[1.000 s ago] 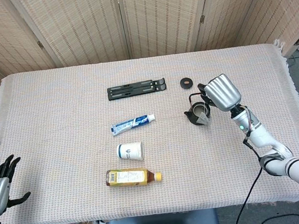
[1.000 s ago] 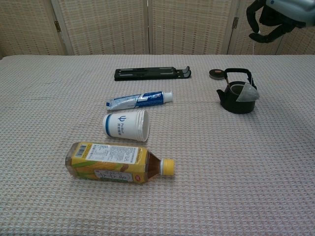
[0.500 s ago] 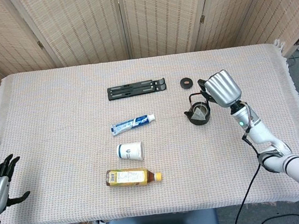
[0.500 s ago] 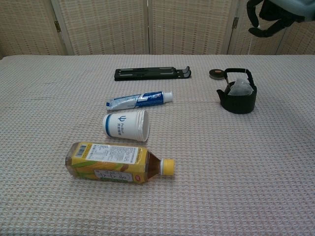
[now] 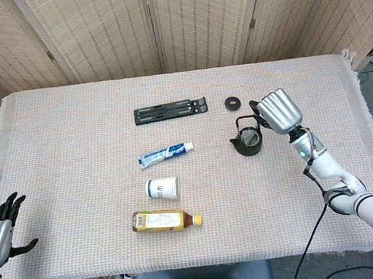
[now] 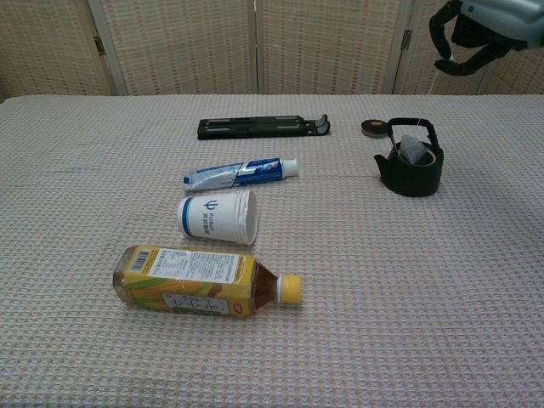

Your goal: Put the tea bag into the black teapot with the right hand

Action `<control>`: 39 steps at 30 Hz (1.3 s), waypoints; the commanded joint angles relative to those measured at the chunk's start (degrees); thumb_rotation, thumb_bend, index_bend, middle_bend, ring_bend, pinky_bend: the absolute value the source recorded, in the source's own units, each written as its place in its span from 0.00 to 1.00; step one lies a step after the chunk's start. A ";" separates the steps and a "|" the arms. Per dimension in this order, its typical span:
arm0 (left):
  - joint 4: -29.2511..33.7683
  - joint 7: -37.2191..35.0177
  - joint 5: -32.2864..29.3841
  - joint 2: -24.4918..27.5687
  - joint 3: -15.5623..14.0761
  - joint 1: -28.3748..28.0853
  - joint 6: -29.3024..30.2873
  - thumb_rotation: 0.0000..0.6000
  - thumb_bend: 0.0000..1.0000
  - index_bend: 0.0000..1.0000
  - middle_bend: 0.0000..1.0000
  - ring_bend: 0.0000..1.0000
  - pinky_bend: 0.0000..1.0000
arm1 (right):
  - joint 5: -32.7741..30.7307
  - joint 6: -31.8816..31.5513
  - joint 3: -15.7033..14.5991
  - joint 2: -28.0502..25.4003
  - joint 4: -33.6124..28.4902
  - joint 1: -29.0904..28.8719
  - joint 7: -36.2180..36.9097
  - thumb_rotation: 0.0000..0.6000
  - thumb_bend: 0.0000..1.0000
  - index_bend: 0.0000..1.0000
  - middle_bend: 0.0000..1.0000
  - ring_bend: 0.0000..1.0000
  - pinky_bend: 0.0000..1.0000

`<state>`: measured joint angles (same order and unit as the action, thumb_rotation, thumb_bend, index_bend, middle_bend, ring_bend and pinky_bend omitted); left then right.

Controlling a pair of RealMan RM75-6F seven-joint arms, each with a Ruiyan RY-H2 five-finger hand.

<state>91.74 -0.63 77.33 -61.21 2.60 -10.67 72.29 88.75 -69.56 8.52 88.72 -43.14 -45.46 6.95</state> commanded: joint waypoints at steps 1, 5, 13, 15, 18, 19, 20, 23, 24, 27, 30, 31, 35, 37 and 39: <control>0.04 0.03 0.04 0.00 -0.02 0.02 0.06 1.00 0.23 0.00 0.00 0.11 0.32 | 0.09 0.12 -0.51 0.11 0.53 0.40 -0.01 1.00 0.31 0.67 1.00 0.89 0.93; 0.09 0.56 0.08 -0.26 -0.09 -0.09 -0.06 1.00 0.23 0.00 0.00 0.11 0.32 | 0.44 0.55 -1.70 0.30 1.44 1.16 1.14 1.00 0.31 0.67 1.00 0.89 0.93; -0.17 1.61 -1.03 -0.70 0.14 -0.63 -1.10 1.00 0.23 0.00 0.00 0.11 0.32 | 2.96 -3.54 -5.24 -0.38 2.17 5.14 3.93 1.00 0.31 0.67 1.00 0.89 0.93; -0.13 1.89 -1.23 -0.79 0.16 -0.83 -1.47 1.00 0.23 0.00 0.00 0.11 0.32 | 3.10 -4.49 -5.28 -0.84 1.64 5.62 4.63 1.00 0.31 0.67 1.00 0.89 0.93; 0.05 2.33 -1.12 -0.87 0.09 -0.90 -1.44 1.00 0.23 0.00 0.00 0.11 0.32 | 3.49 -5.39 -5.53 -1.88 0.07 6.14 5.09 1.00 0.31 0.67 1.00 0.89 0.93; 0.14 2.52 -1.08 -0.92 0.04 -0.86 -1.34 1.00 0.23 0.00 0.00 0.11 0.32 | 3.84 -5.60 -5.93 -2.49 -1.02 6.47 5.16 1.00 0.31 0.67 1.00 0.89 0.93; 0.18 2.62 -1.05 -0.96 0.00 -0.83 -1.26 1.00 0.23 0.00 0.00 0.11 0.32 | 4.17 -5.76 -6.32 -2.94 -1.86 6.75 4.86 1.00 0.31 0.67 1.00 0.89 0.93; 0.32 2.80 -0.91 -0.98 -0.09 -0.76 -1.07 1.00 0.23 0.00 0.00 0.11 0.32 | 5.48 -6.33 -7.81 -4.24 -4.66 7.81 2.27 1.00 0.31 0.67 1.00 0.89 0.93; 0.37 2.83 -0.81 -0.98 -0.12 -0.73 -0.97 1.00 0.23 0.00 0.00 0.11 0.32 | 5.81 -6.45 -8.23 -4.55 -5.52 8.16 1.42 1.00 0.31 0.67 1.00 0.89 0.93; 0.57 2.92 -0.34 -0.93 -0.31 -0.61 -0.62 1.00 0.23 0.00 0.00 0.11 0.32 | 6.40 -6.15 -9.38 -5.45 -8.23 9.22 -1.42 1.00 0.30 0.67 1.00 0.89 0.93; 0.81 2.93 0.29 -0.88 -0.57 -0.43 -0.17 1.00 0.23 0.00 0.00 0.11 0.32 | 6.74 -4.62 -10.90 -6.22 -10.52 10.42 -5.61 1.00 0.29 0.67 1.00 0.89 0.93; 0.86 2.91 0.44 -0.87 -0.62 -0.37 -0.03 1.00 0.23 0.00 0.00 0.11 0.32 | 6.72 -4.10 -11.26 -6.44 -11.22 10.74 -6.65 1.00 0.28 0.67 1.00 0.89 0.93; 0.99 2.88 0.86 -0.81 -0.78 -0.25 0.27 1.00 0.23 0.00 0.00 0.11 0.32 | 7.01 -1.61 -13.01 -7.15 -14.04 11.71 -9.49 1.00 0.27 0.67 1.00 0.90 0.93; 1.08 2.83 1.03 -0.79 -0.85 -0.22 0.34 1.00 0.23 0.00 0.00 0.11 0.32 | 7.20 0.23 -13.95 -7.70 -15.45 11.90 -11.22 1.00 0.25 0.62 1.00 0.90 0.93; 1.13 2.80 1.18 -0.77 -0.88 -0.13 0.58 1.00 0.23 0.00 0.00 0.11 0.32 | 6.67 2.77 -14.64 -8.85 -17.80 12.01 -13.23 1.00 0.24 0.51 0.98 0.88 0.92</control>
<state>92.84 2.20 78.45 -61.99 1.73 -10.84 72.79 95.68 -68.99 -5.15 81.00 -58.92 -33.79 -4.48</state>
